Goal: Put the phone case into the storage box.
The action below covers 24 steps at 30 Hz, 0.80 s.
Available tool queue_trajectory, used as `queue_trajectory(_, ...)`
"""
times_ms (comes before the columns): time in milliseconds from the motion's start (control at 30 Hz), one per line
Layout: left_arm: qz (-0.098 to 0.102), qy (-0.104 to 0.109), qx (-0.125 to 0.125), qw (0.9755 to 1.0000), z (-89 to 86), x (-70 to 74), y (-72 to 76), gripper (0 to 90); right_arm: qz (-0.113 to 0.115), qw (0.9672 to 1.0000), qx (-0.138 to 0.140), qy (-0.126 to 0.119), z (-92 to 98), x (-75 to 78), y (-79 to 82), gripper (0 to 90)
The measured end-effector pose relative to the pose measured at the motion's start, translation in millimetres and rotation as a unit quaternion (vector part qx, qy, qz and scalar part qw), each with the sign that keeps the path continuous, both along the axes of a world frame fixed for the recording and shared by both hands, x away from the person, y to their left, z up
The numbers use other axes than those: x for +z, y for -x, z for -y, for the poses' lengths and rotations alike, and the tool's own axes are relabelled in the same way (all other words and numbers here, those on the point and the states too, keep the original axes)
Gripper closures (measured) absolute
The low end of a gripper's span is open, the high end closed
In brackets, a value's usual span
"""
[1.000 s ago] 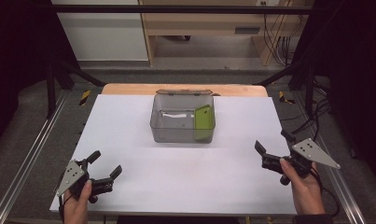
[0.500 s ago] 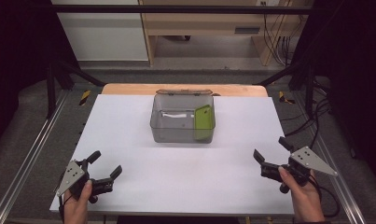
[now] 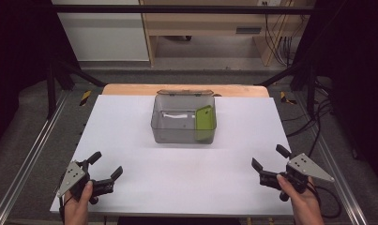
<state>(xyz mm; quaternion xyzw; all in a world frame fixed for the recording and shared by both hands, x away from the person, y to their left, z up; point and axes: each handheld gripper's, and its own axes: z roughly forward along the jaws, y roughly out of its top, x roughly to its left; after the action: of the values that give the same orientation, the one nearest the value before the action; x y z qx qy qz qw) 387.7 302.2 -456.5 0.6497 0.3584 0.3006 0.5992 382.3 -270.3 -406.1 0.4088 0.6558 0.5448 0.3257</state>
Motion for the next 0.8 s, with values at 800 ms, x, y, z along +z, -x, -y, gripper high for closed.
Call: queue_trajectory(800,0.000,0.001,0.000,1.0000,0.1,0.0,0.1,1.6,-0.022,0.9995,0.022,0.006,-12.1,-22.3,7.1,2.7)
